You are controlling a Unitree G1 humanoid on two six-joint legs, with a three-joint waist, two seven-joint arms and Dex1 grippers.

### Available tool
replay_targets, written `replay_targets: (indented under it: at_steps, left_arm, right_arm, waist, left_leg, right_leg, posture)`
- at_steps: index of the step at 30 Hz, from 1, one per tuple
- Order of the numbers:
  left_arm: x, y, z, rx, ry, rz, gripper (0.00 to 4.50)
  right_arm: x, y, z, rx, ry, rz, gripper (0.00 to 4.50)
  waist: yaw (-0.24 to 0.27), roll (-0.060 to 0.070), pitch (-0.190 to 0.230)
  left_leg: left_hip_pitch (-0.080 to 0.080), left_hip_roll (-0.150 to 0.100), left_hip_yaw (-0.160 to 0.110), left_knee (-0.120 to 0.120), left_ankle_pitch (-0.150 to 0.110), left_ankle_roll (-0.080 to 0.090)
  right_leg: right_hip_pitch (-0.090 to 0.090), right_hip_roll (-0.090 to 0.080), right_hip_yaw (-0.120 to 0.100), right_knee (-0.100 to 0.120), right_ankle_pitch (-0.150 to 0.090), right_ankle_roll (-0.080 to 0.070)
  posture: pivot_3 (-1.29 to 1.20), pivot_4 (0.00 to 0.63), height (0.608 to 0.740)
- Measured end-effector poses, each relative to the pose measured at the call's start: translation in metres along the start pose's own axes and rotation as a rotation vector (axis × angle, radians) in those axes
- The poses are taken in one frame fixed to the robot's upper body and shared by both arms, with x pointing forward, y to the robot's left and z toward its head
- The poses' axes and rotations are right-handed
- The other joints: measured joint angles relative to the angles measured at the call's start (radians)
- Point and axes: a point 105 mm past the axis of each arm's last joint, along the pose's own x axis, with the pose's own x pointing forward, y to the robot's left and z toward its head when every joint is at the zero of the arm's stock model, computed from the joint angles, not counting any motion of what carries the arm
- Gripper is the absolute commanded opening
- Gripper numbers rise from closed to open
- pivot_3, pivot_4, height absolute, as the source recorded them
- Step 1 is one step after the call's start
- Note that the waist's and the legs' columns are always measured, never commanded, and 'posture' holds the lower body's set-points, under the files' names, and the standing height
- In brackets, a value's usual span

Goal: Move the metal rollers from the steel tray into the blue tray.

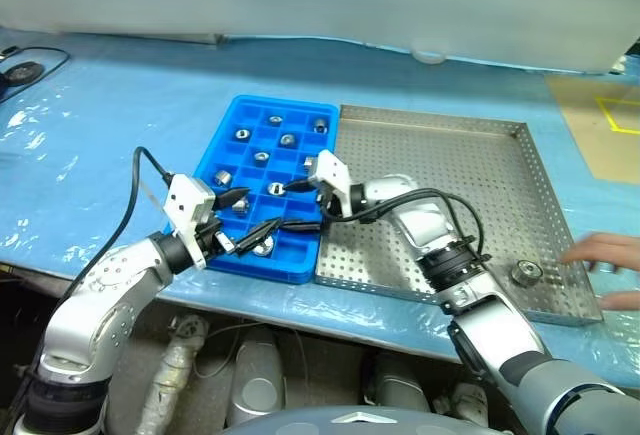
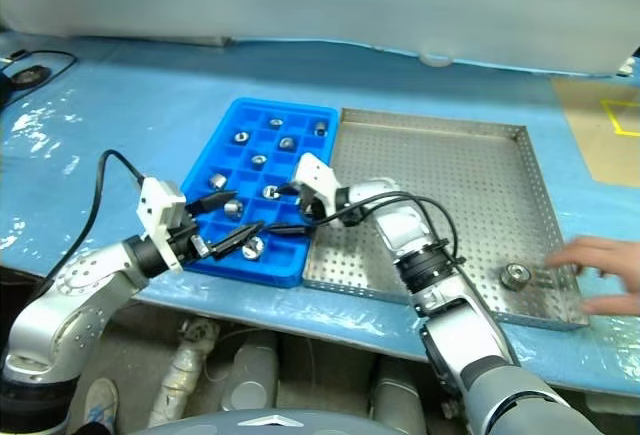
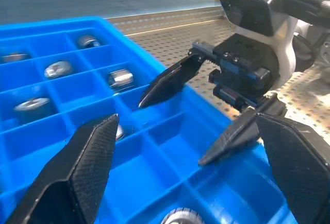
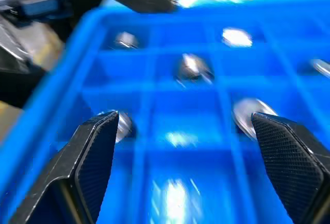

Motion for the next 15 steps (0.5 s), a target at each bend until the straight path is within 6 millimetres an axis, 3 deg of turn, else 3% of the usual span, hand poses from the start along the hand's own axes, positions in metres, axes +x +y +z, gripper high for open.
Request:
replay_targets:
  at_steps: [3, 8, 15]
  left_arm:
    - [0.02, -0.002, 0.0, -0.003, -0.01, -0.087, 4.5]
    - [0.049, -0.009, -0.002, -0.009, -0.015, -0.223, 4.5]
    - [0.07, -0.015, 0.0, 0.011, -0.019, -0.348, 4.5]
  right_arm:
    - [-0.027, -0.012, -0.008, 0.024, 0.025, -0.117, 4.33]
    - [-0.063, -0.013, -0.025, 0.097, 0.051, -0.276, 4.33]
    - [-0.095, -0.016, -0.025, 0.111, 0.056, -0.439, 4.33]
  waist:
    - [-0.042, -0.001, 0.0]
    - [-0.122, -0.001, -0.001]
    - [-0.188, -0.001, -0.001]
  left_leg:
    - [0.0, 0.0, 0.0, 0.002, 0.002, -0.003]
    - [0.001, -0.001, 0.001, 0.001, 0.003, -0.004]
    - [0.006, -0.001, 0.004, 0.0, 0.003, -0.004]
  right_leg:
    - [0.001, 0.0, 0.001, 0.001, 0.003, -0.004]
    - [-0.001, 0.001, 0.002, 0.001, 0.003, -0.004]
    - [0.001, 0.002, 0.005, 0.001, 0.002, -0.004]
  posture:
    - [0.0, 0.15, 0.74]
    - [-0.1, 0.15, 0.74]
    - [-0.22, 0.15, 0.74]
